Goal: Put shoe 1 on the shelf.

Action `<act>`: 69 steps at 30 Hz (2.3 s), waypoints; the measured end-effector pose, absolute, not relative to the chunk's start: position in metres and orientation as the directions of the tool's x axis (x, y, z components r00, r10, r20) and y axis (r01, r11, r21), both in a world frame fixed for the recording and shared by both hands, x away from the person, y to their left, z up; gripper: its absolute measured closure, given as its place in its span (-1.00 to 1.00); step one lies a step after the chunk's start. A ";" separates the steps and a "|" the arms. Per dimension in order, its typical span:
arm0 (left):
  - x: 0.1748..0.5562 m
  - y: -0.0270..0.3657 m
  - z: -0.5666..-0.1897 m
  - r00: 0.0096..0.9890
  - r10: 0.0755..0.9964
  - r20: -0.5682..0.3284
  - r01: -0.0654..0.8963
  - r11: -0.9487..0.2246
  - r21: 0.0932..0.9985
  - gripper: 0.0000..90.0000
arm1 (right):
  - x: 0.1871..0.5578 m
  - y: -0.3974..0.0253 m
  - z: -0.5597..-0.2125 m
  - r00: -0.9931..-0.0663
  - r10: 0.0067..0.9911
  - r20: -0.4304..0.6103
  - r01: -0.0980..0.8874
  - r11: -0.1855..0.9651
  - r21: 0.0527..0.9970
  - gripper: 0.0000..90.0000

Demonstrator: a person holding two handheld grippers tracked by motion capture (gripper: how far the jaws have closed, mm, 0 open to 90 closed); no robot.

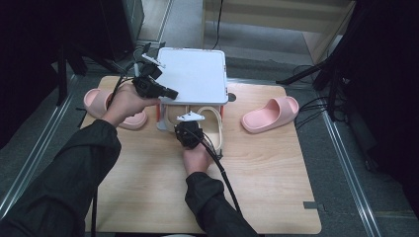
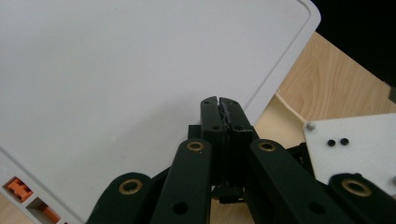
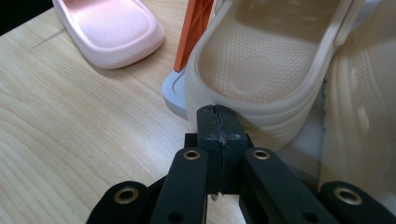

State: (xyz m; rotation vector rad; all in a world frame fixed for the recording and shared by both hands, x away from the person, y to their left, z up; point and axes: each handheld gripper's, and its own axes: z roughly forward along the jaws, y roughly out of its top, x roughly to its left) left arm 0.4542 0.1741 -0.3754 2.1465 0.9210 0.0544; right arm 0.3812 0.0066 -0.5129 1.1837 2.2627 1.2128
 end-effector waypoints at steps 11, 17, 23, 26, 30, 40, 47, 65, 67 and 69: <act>0.455 0.175 -0.376 0.735 0.628 -0.254 0.598 -0.425 0.680 0.99 | 0.373 -0.003 -0.507 -0.608 0.767 0.203 0.565 0.239 0.790 1.00; 0.454 0.174 -0.375 0.727 0.637 -0.254 0.607 -0.424 0.672 1.00 | 0.352 -0.018 -0.508 -0.635 0.740 0.220 0.555 0.239 0.797 1.00; 0.455 0.173 -0.374 0.729 0.638 -0.248 0.605 -0.431 0.670 1.00 | 0.334 -0.044 -0.501 -0.667 0.715 0.211 0.535 0.263 0.803 1.00; 0.454 0.173 -0.374 0.727 0.639 -0.249 0.607 -0.430 0.668 1.00 | 0.319 -0.063 -0.503 -0.697 0.685 0.212 0.532 0.296 0.793 1.00; 0.454 0.172 -0.374 0.726 0.643 -0.244 0.608 -0.433 0.666 1.00 | 0.305 -0.080 -0.507 -0.705 0.690 0.165 0.516 0.339 0.787 0.98; 0.454 0.172 -0.373 0.727 0.643 -0.240 0.607 -0.439 0.662 1.00 | 0.303 -0.118 -0.512 -0.657 0.737 0.157 0.548 0.324 0.771 0.96; 0.455 0.172 -0.373 0.728 0.641 -0.243 0.606 -0.437 0.665 1.00 | 0.303 -0.128 -0.509 -0.654 0.739 0.164 0.552 0.318 0.770 0.95; 0.455 0.172 -0.373 0.723 0.646 -0.246 0.613 -0.434 0.661 1.00 | 0.327 -0.128 -0.513 -0.628 0.769 0.121 0.555 0.334 0.762 1.00; 0.454 0.171 -0.373 0.721 0.647 -0.247 0.614 -0.432 0.661 1.00 | 0.335 -0.124 -0.512 -0.624 0.771 0.125 0.558 0.329 0.762 1.00; 0.454 0.171 -0.373 0.721 0.647 -0.248 0.613 -0.430 0.662 1.00 | 0.343 -0.119 -0.511 -0.620 0.776 0.118 0.556 0.327 0.764 1.00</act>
